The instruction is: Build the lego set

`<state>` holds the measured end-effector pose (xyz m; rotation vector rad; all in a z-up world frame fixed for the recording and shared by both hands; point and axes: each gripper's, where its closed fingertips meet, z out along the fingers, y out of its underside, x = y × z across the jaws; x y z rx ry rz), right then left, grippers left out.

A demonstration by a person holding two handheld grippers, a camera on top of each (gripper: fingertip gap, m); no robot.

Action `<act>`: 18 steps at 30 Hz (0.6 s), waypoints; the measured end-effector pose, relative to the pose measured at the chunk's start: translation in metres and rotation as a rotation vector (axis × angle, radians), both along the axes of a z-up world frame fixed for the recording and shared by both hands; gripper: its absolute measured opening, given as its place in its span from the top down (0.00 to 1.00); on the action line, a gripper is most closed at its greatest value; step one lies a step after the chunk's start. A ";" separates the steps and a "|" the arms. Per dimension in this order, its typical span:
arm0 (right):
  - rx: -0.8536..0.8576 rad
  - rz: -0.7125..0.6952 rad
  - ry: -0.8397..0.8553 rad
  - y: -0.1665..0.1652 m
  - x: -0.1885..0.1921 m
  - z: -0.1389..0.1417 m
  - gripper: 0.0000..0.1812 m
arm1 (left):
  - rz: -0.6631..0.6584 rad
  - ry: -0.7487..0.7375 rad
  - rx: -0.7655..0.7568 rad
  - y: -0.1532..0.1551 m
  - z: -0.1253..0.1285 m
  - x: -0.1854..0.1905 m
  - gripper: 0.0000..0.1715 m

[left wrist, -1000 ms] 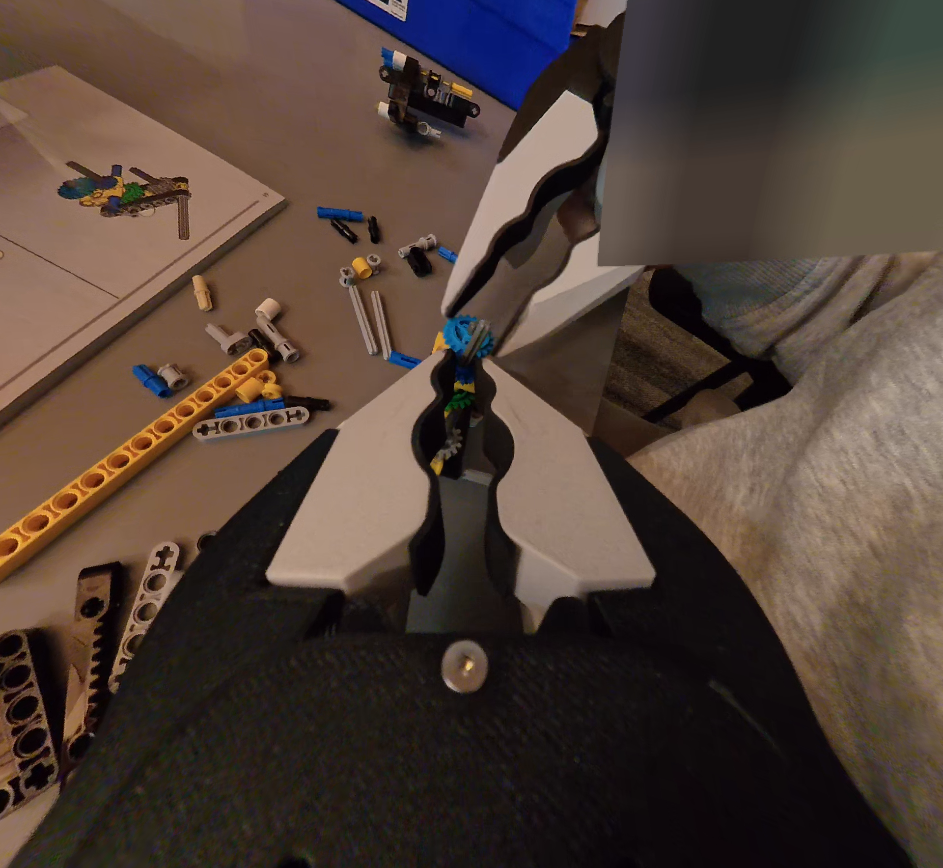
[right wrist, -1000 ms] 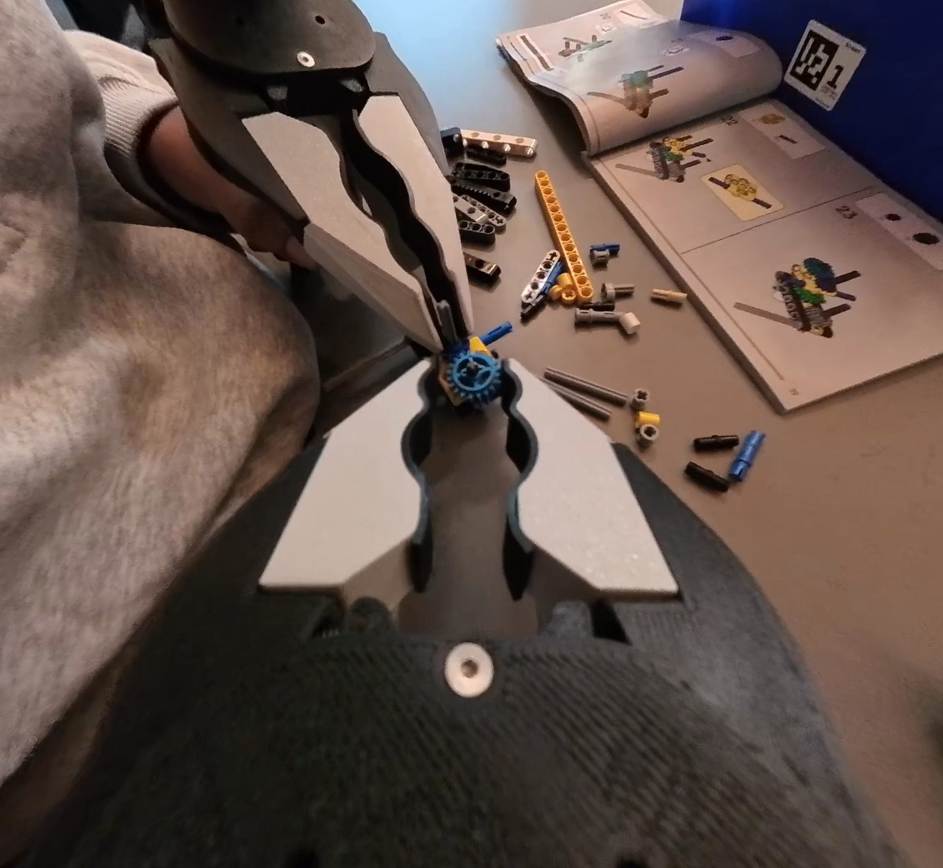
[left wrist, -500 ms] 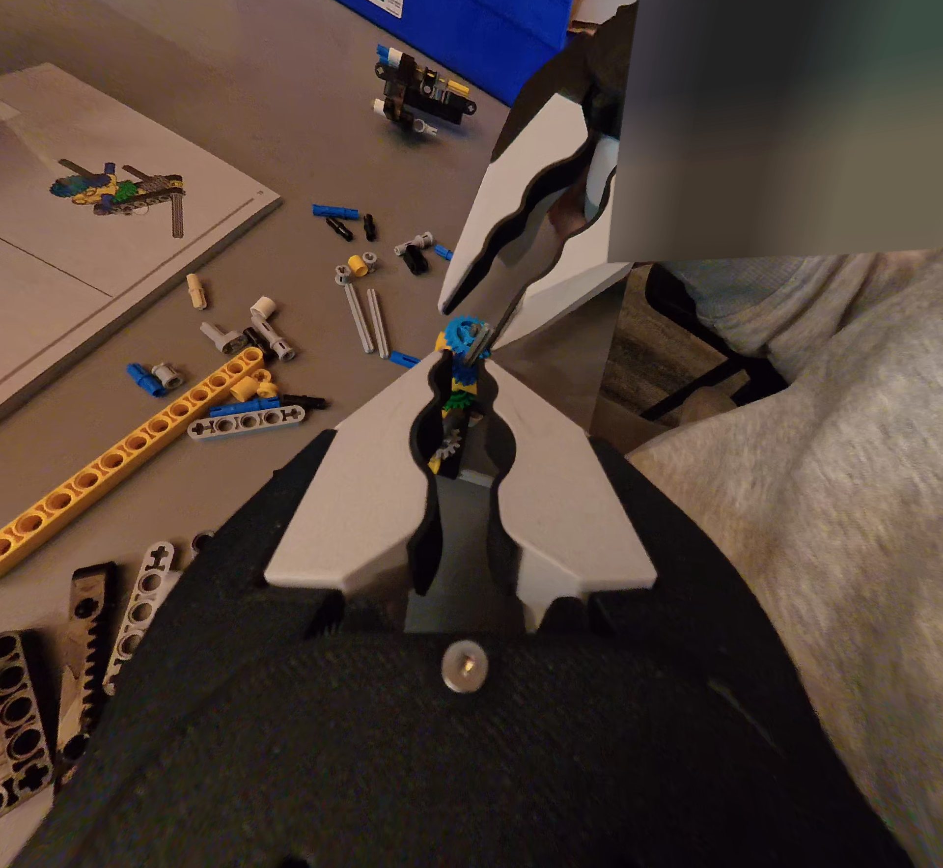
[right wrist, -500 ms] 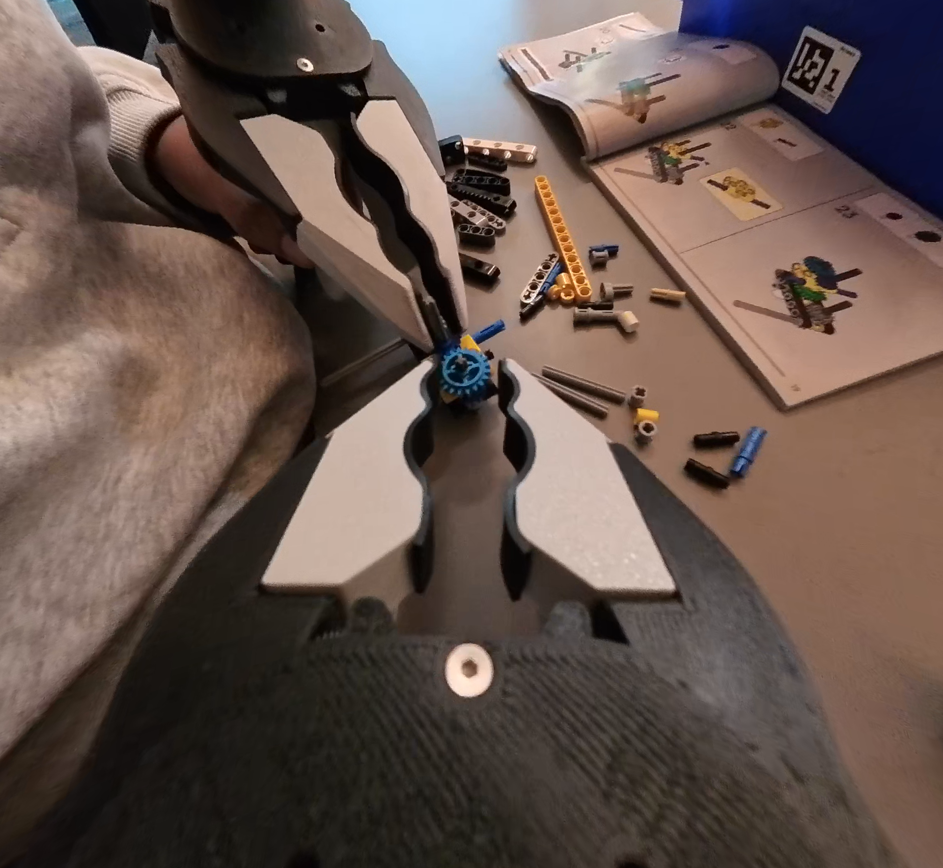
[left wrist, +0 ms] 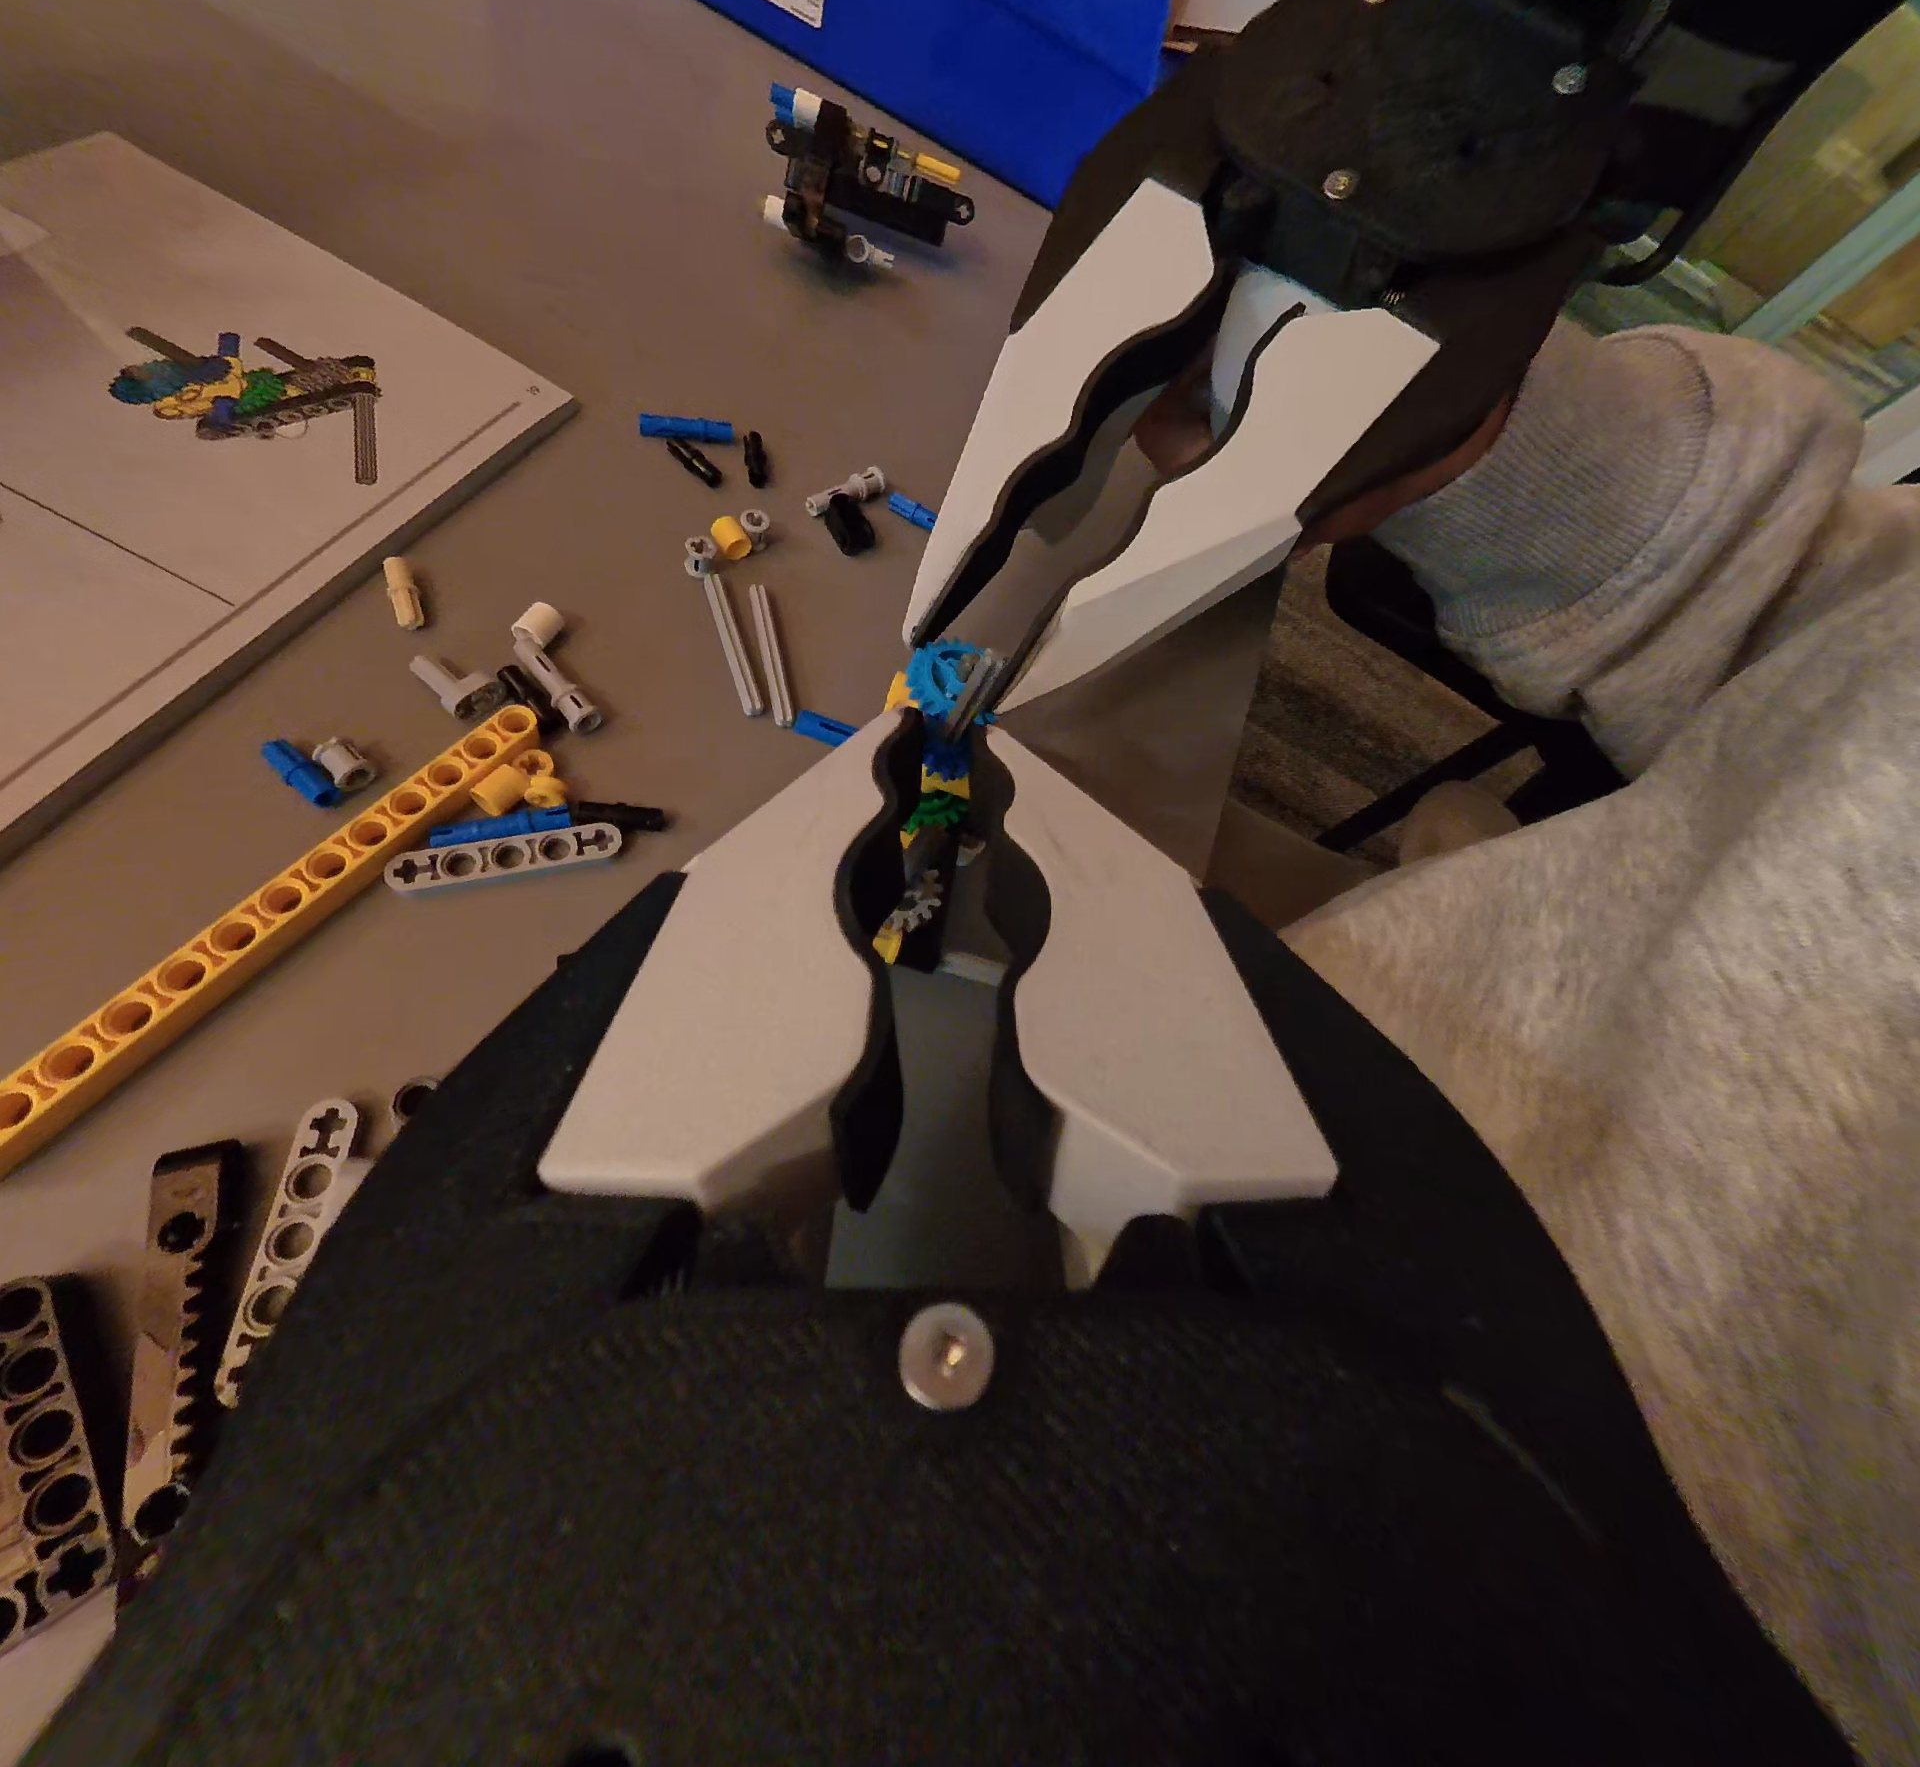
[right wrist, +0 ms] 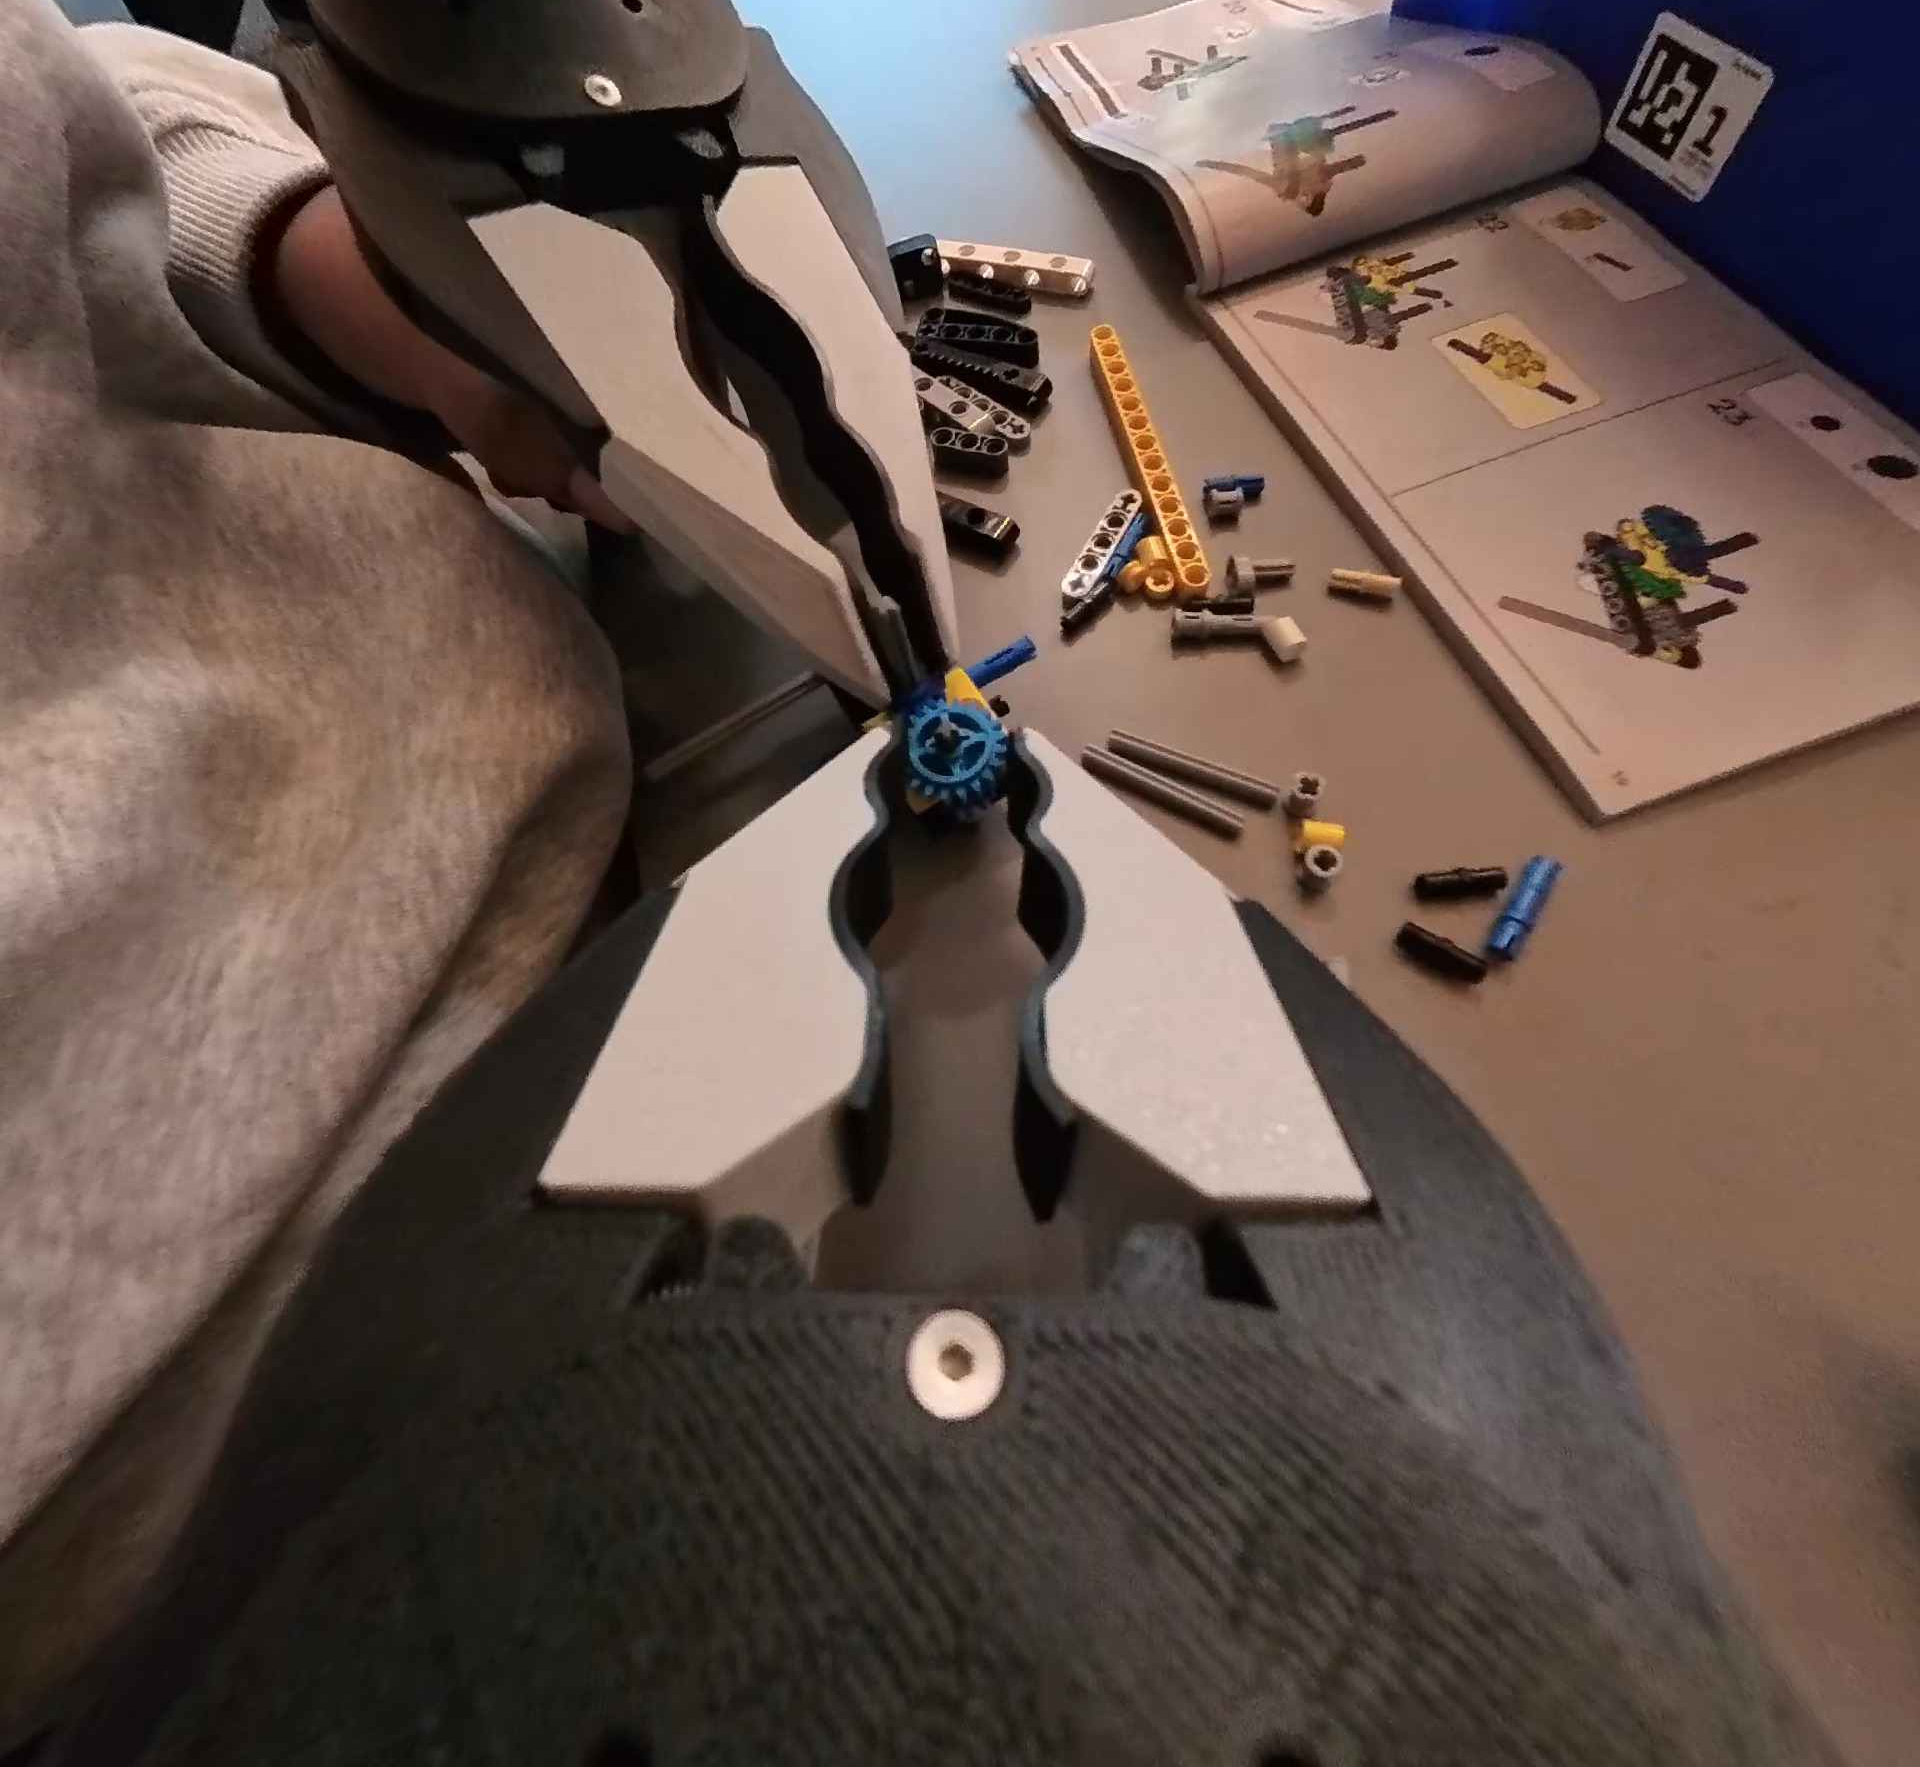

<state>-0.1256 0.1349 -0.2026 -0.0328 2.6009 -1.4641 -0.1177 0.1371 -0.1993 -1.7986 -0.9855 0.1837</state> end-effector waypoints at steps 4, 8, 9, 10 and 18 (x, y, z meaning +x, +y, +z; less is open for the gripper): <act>0.003 -0.004 0.009 0.000 0.000 0.000 0.90 | 0.000 -0.005 0.007 0.000 0.000 0.000 0.96; -0.004 0.021 -0.030 0.000 0.005 -0.003 0.84 | 0.009 -0.003 0.005 -0.001 0.000 0.000 0.96; 0.000 0.030 -0.035 0.000 0.006 -0.004 0.83 | 0.013 0.000 0.003 -0.002 0.000 0.000 0.96; -0.010 0.033 -0.029 -0.001 0.006 -0.002 0.83 | 0.015 0.001 0.004 -0.002 0.001 0.000 0.96; -0.075 0.007 -0.040 0.002 -0.001 0.008 0.84 | 0.019 0.000 0.010 -0.002 0.001 0.001 0.93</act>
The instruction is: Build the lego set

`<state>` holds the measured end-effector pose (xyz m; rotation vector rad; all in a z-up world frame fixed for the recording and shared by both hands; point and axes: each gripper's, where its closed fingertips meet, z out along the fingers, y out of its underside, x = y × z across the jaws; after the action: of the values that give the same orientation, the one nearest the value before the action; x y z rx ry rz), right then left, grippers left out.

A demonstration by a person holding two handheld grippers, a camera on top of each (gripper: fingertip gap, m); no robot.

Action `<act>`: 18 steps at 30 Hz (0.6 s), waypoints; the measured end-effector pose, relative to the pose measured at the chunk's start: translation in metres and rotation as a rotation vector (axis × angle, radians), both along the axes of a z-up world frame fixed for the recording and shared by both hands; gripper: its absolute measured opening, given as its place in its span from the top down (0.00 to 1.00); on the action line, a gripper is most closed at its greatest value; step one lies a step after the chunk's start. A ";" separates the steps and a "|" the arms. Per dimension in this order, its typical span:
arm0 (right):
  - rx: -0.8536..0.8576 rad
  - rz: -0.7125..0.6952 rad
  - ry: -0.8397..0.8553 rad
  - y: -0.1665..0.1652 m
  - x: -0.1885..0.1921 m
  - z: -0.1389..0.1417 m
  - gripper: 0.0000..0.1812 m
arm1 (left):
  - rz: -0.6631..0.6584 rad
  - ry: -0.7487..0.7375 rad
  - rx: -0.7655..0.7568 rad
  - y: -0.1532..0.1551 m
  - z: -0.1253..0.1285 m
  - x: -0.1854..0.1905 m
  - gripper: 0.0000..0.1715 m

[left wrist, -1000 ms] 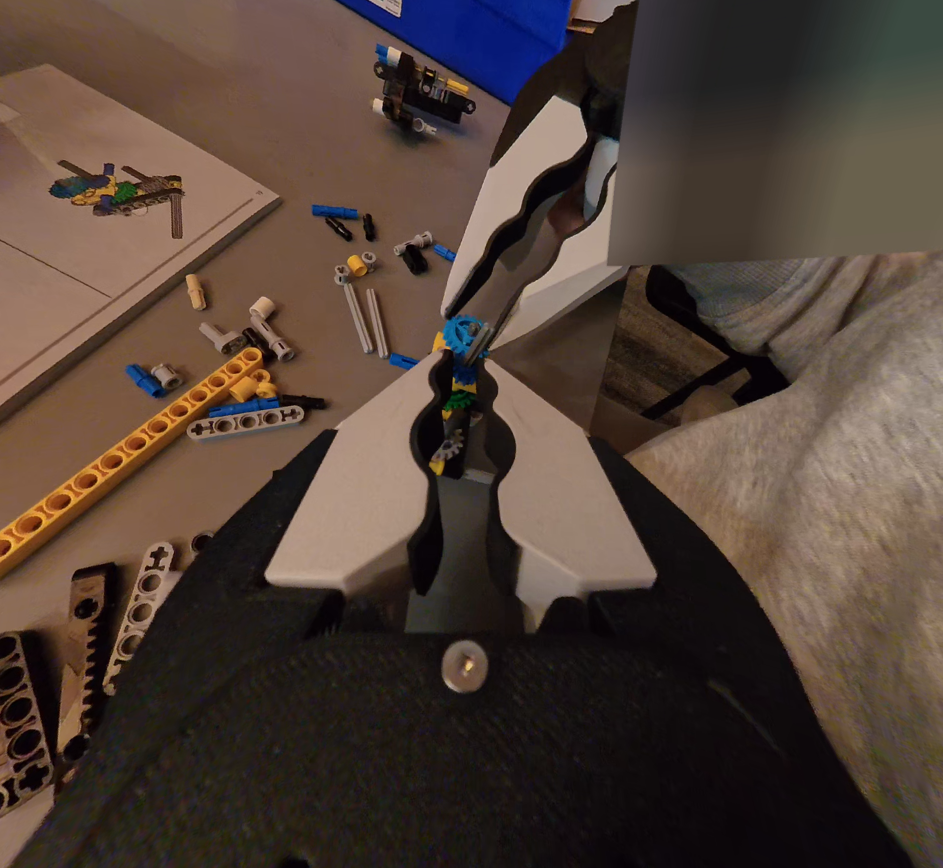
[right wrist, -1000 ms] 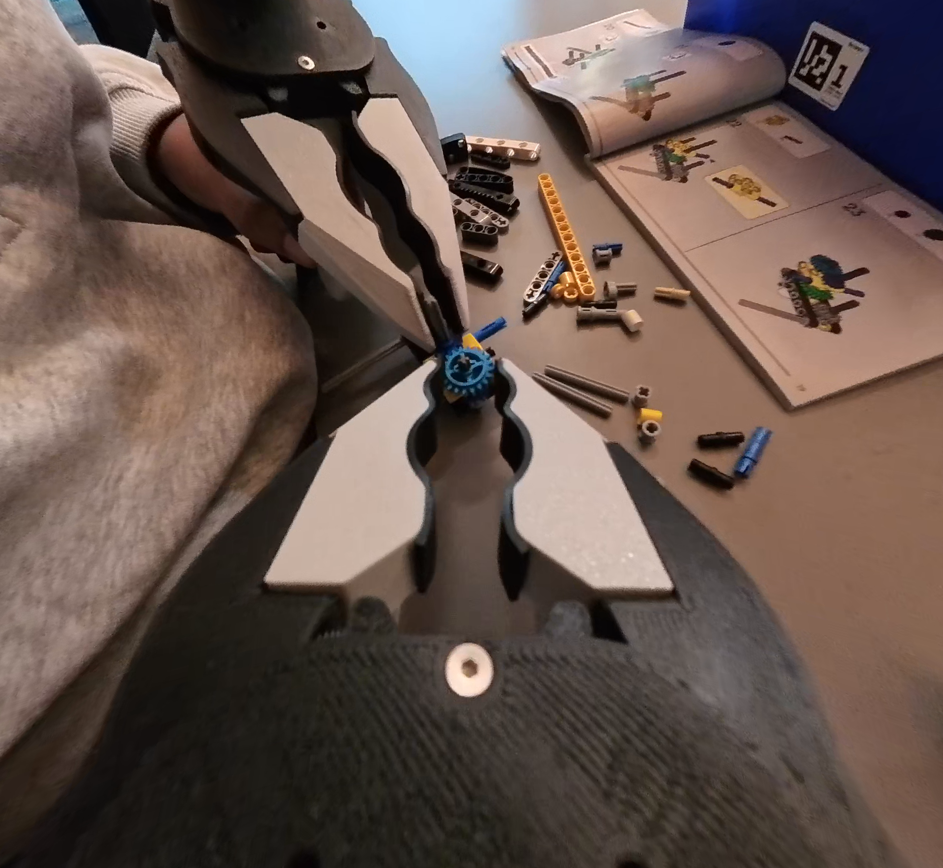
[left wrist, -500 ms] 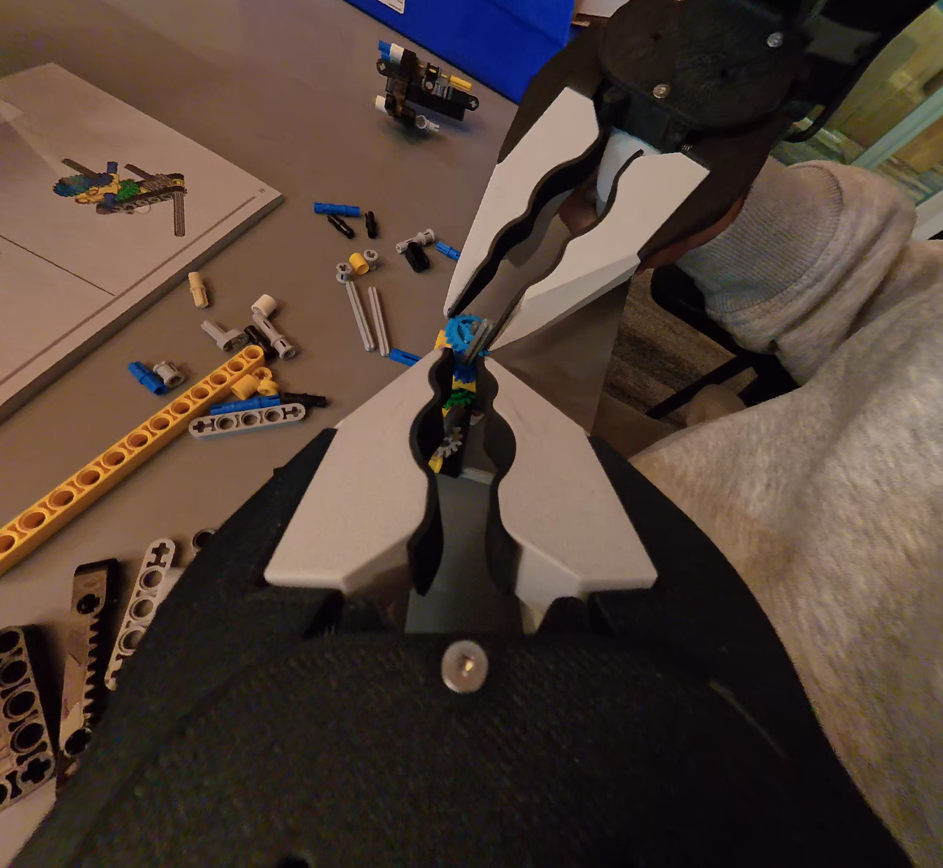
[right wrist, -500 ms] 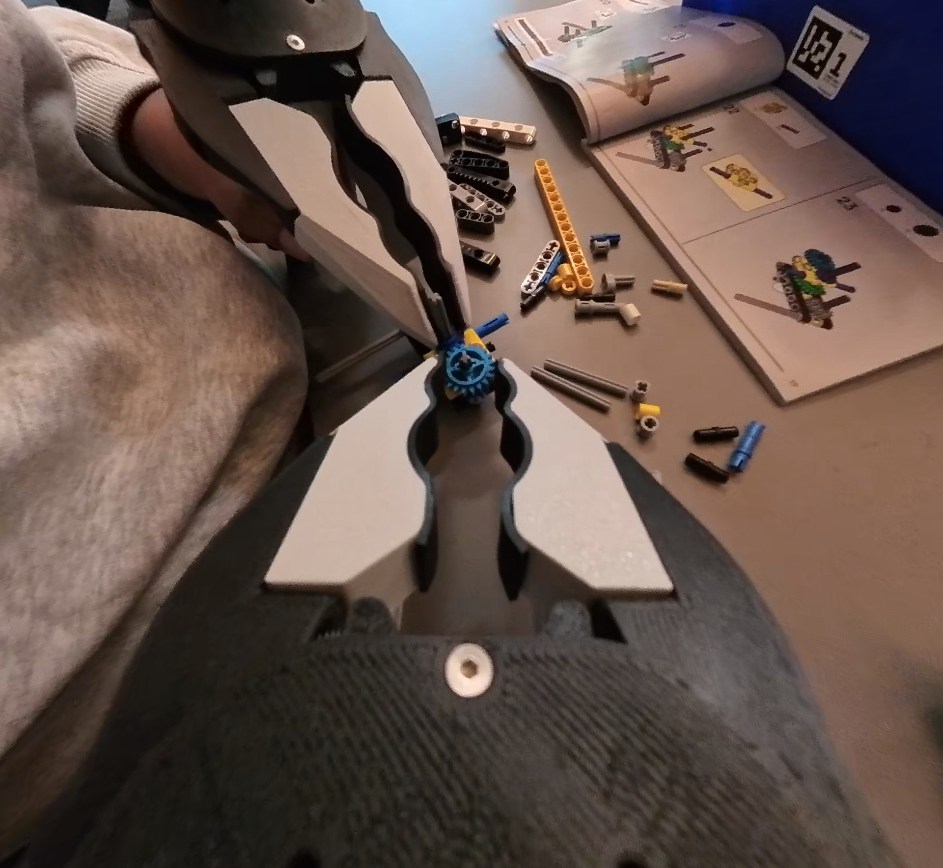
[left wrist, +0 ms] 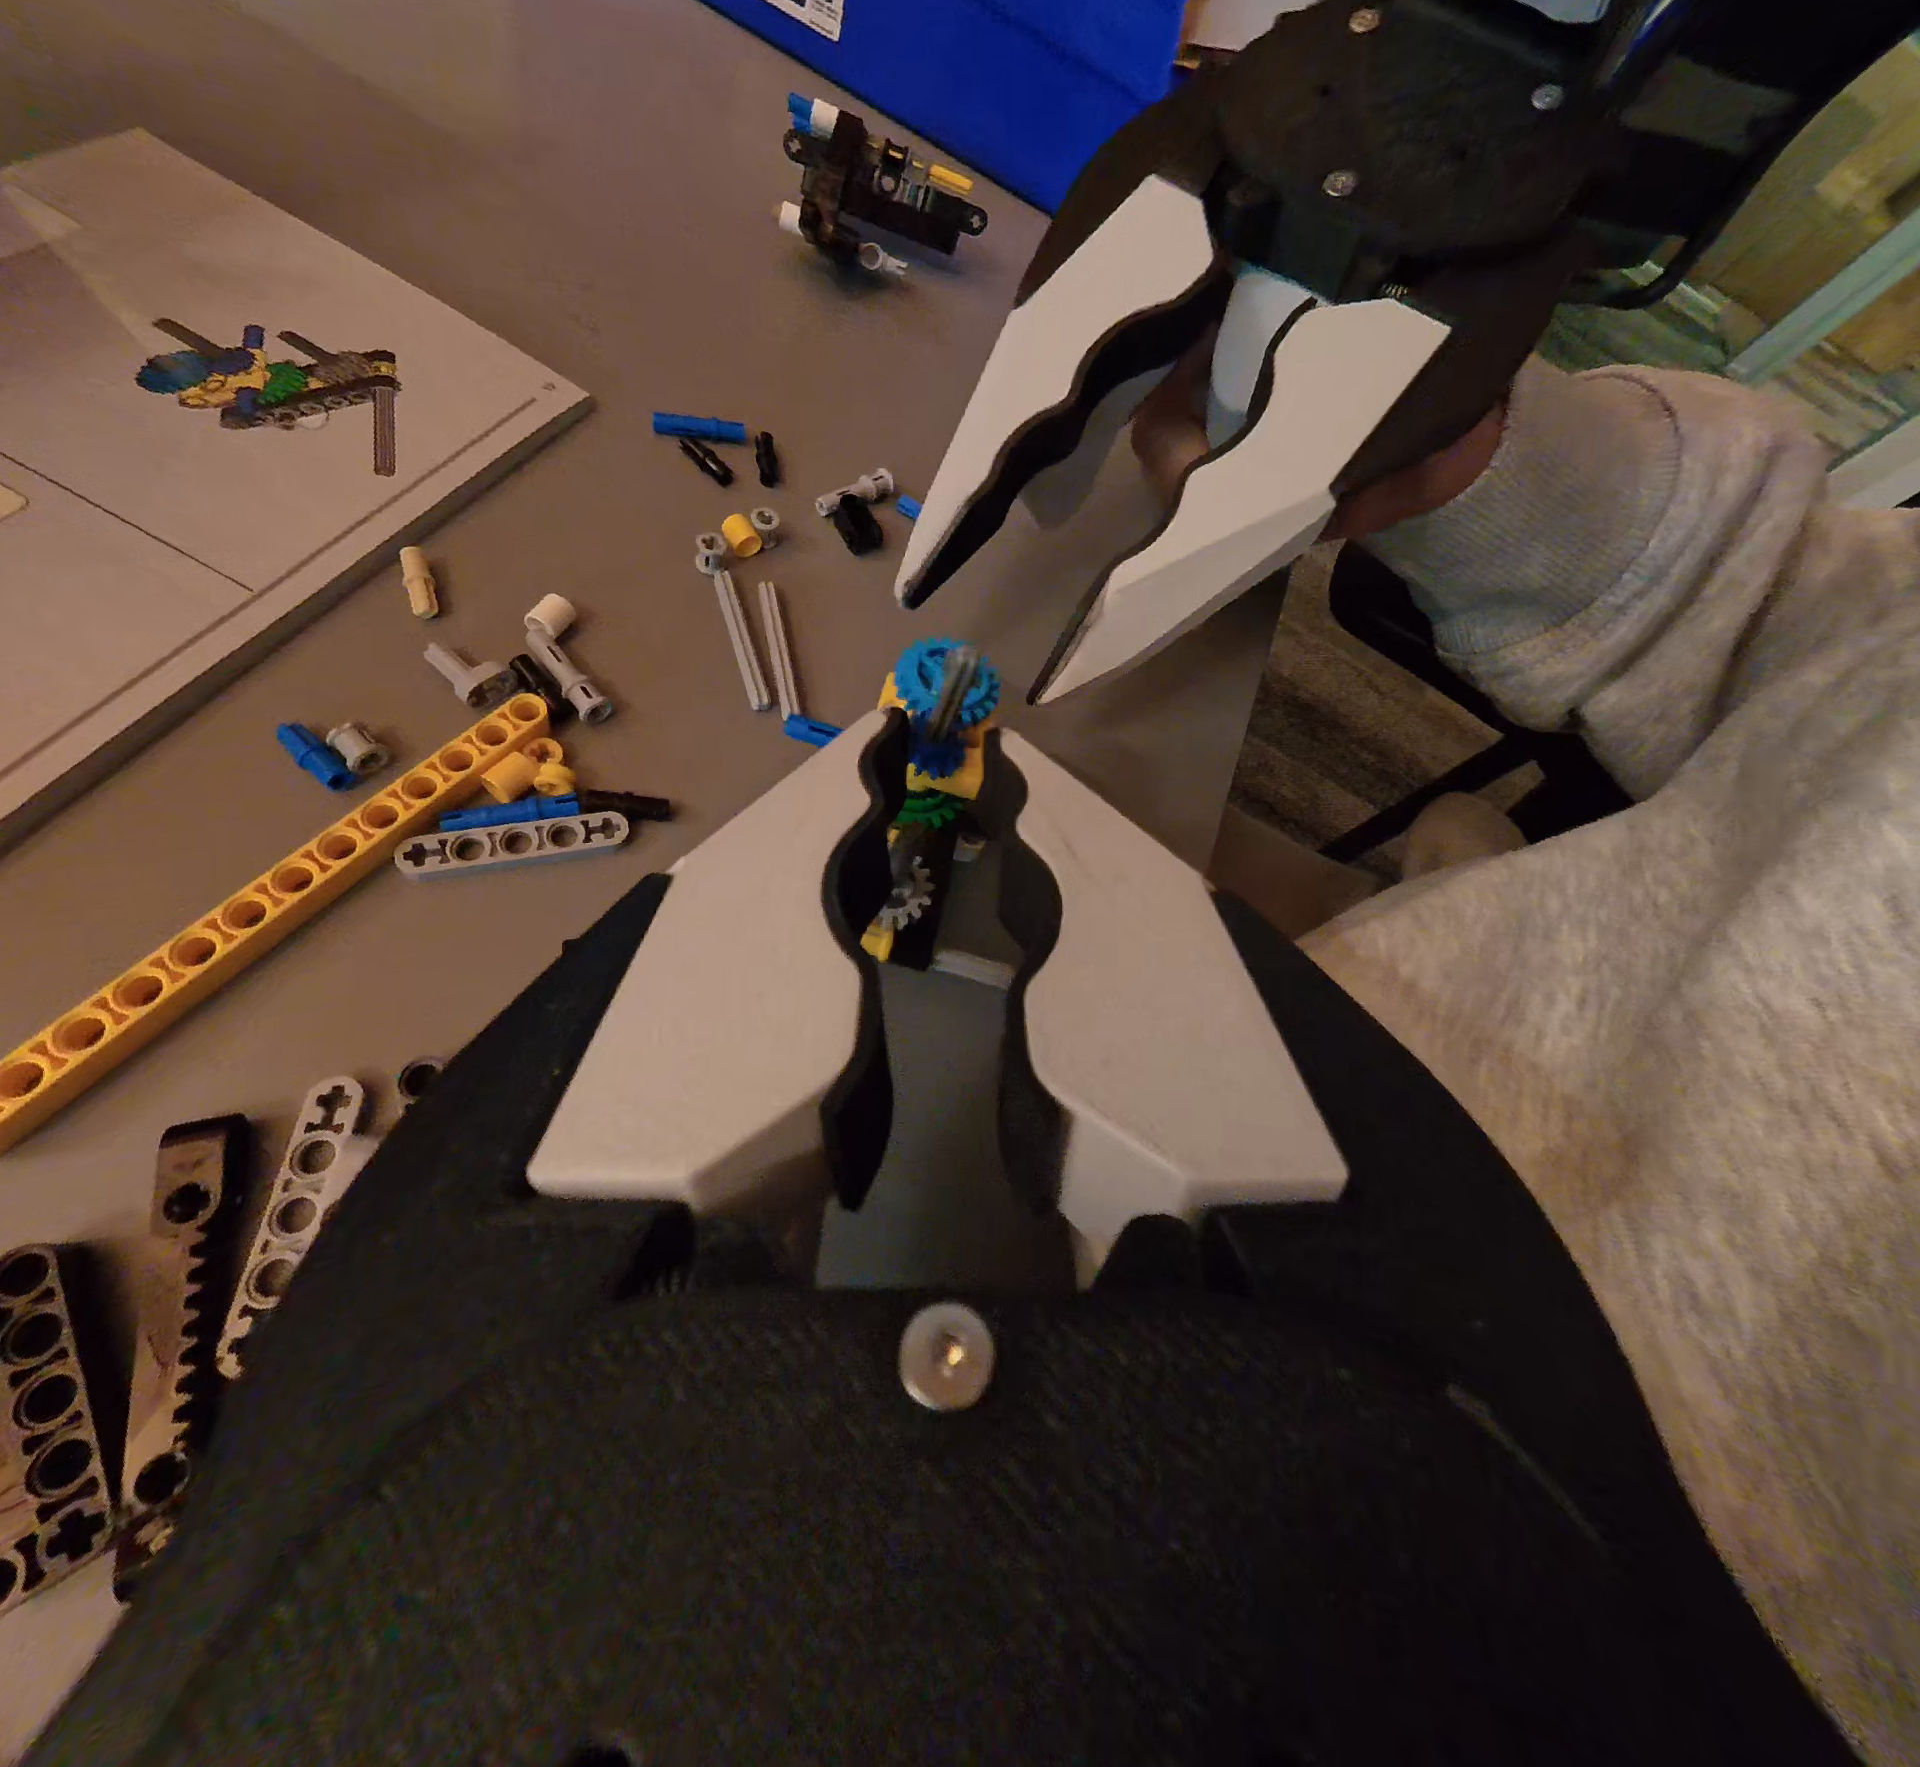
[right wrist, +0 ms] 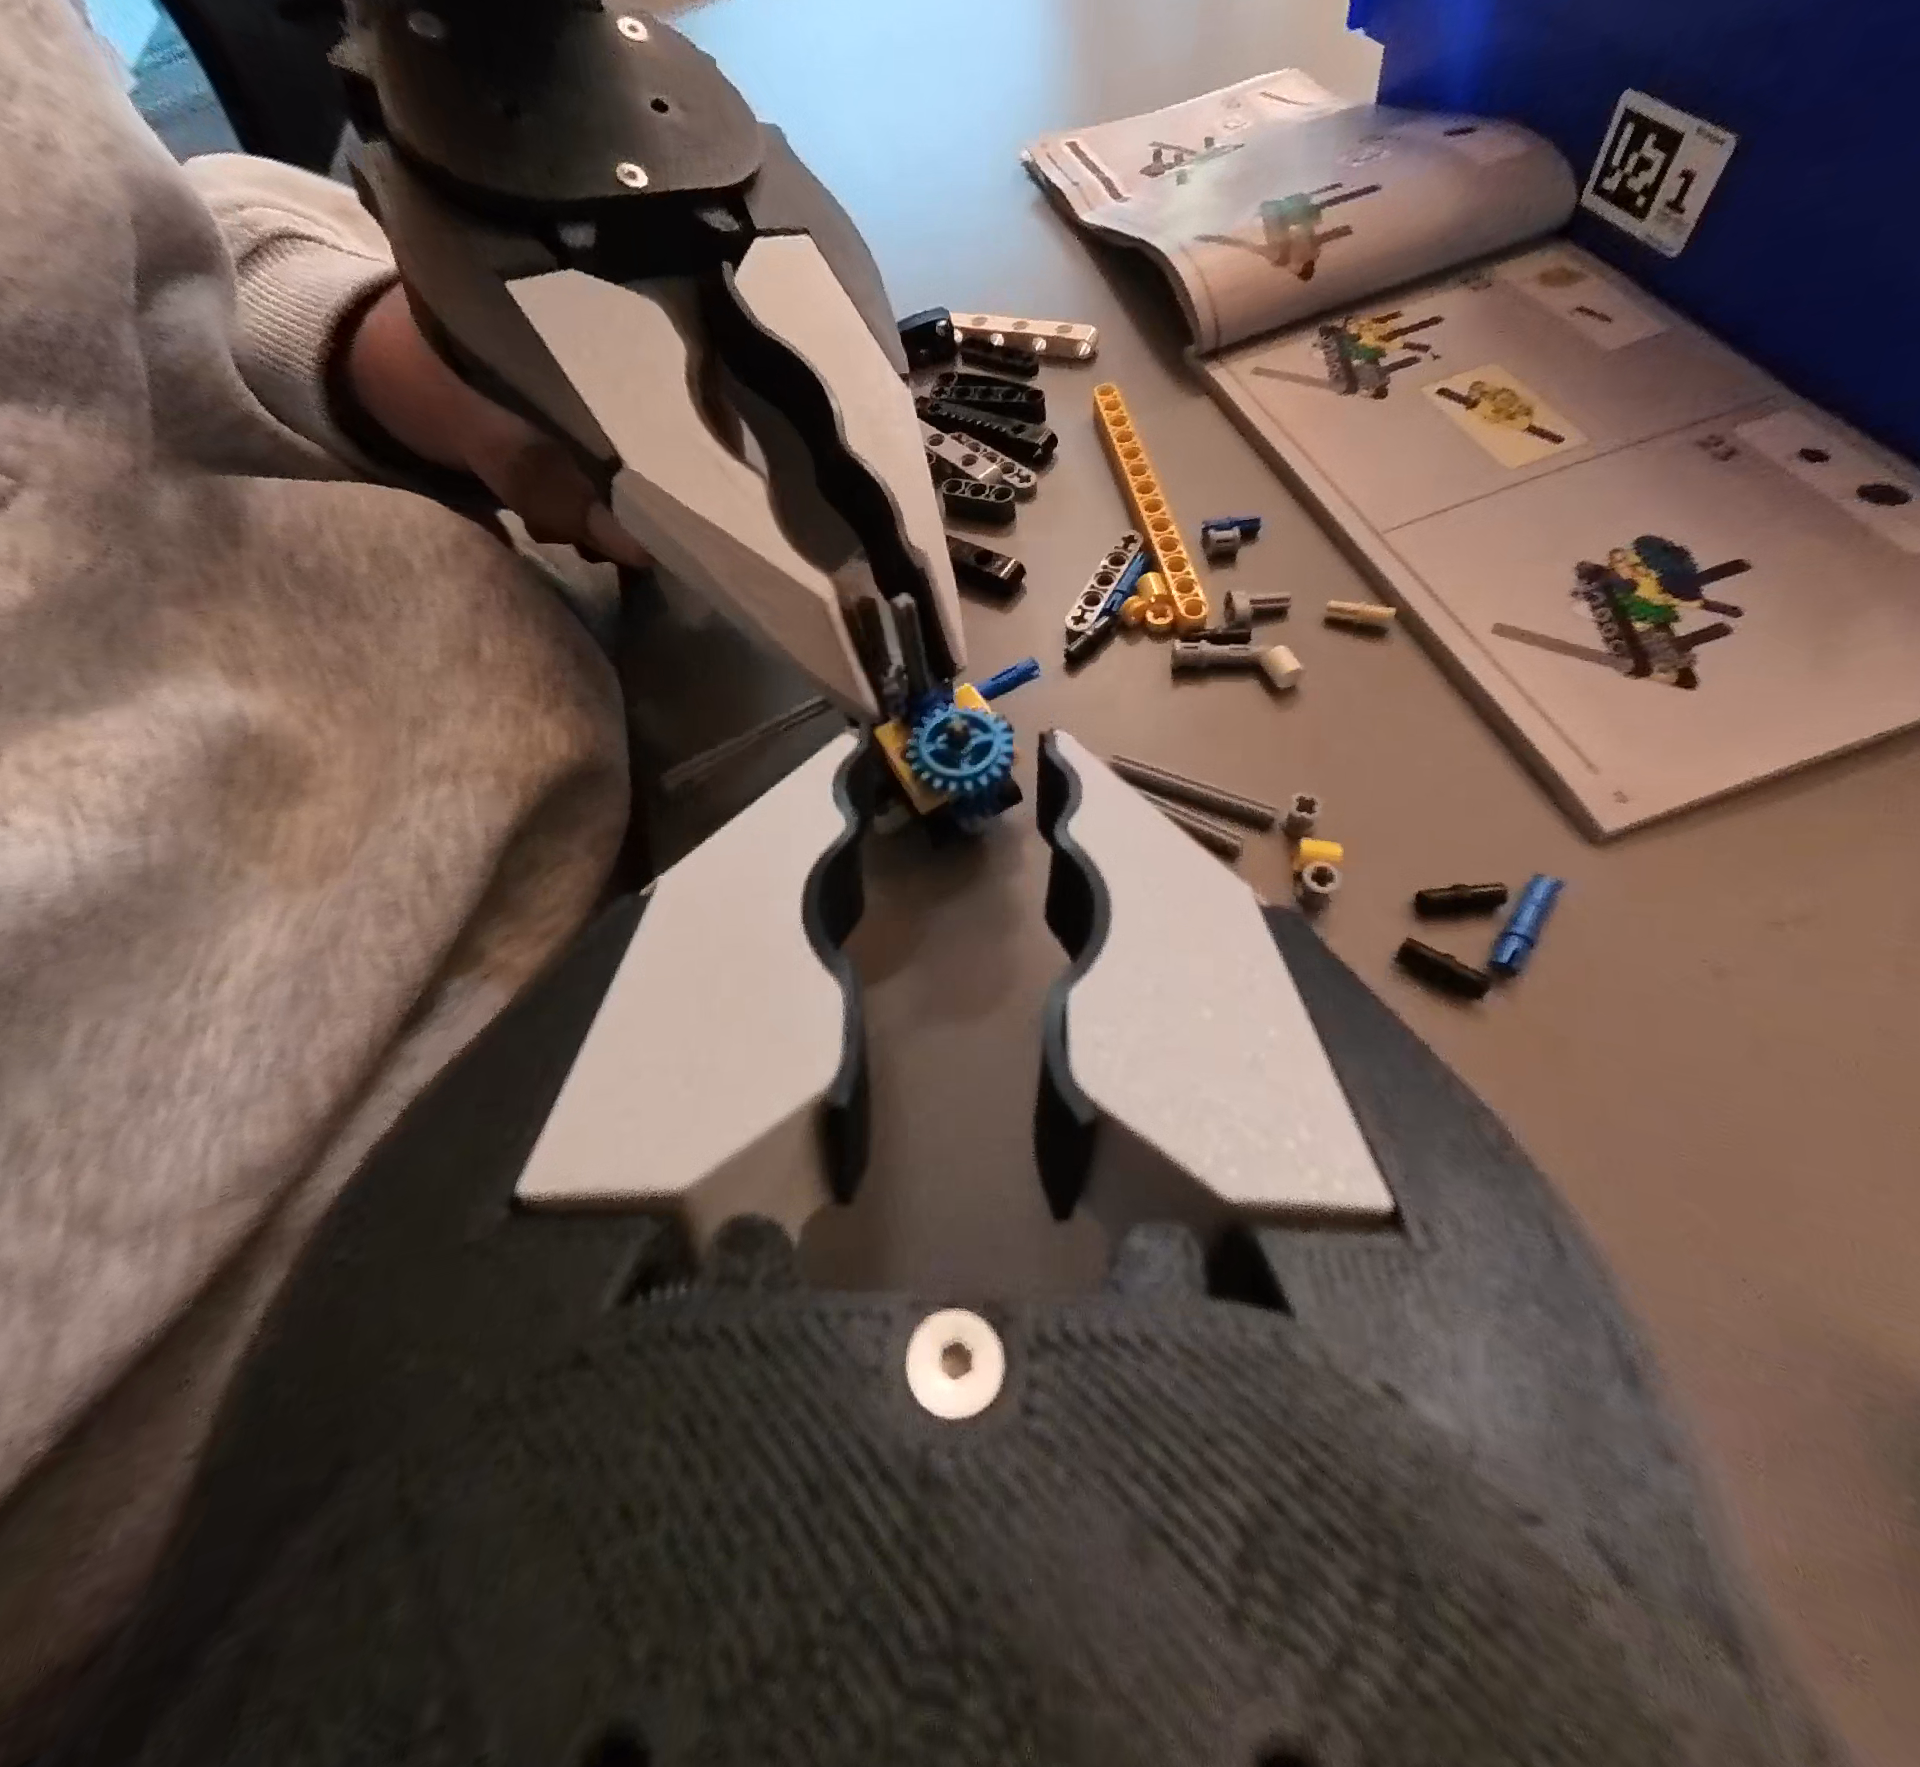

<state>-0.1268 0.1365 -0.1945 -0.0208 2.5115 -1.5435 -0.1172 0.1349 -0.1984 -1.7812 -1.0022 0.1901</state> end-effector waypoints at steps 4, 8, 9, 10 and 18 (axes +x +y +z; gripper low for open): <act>-0.008 -0.010 0.002 0.000 -0.002 0.001 0.83 | -0.005 0.003 0.010 0.002 0.001 0.002 0.89; -0.018 -0.020 -0.007 0.001 -0.003 0.003 0.83 | -0.006 0.009 0.025 0.001 0.004 0.004 0.86; -0.020 -0.022 -0.007 0.001 -0.004 0.003 0.83 | -0.005 0.016 0.026 0.000 0.006 0.005 0.85; -0.021 -0.024 -0.007 0.001 -0.004 0.004 0.83 | -0.002 0.025 0.027 0.000 0.008 0.005 0.85; -0.041 -0.037 -0.023 0.002 -0.007 0.007 0.83 | 0.045 0.071 0.030 -0.018 0.013 0.007 0.81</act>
<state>-0.1337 0.1380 -0.1874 0.0373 2.4765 -1.5997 -0.1098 0.1171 -0.1856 -1.7138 -0.9901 0.2639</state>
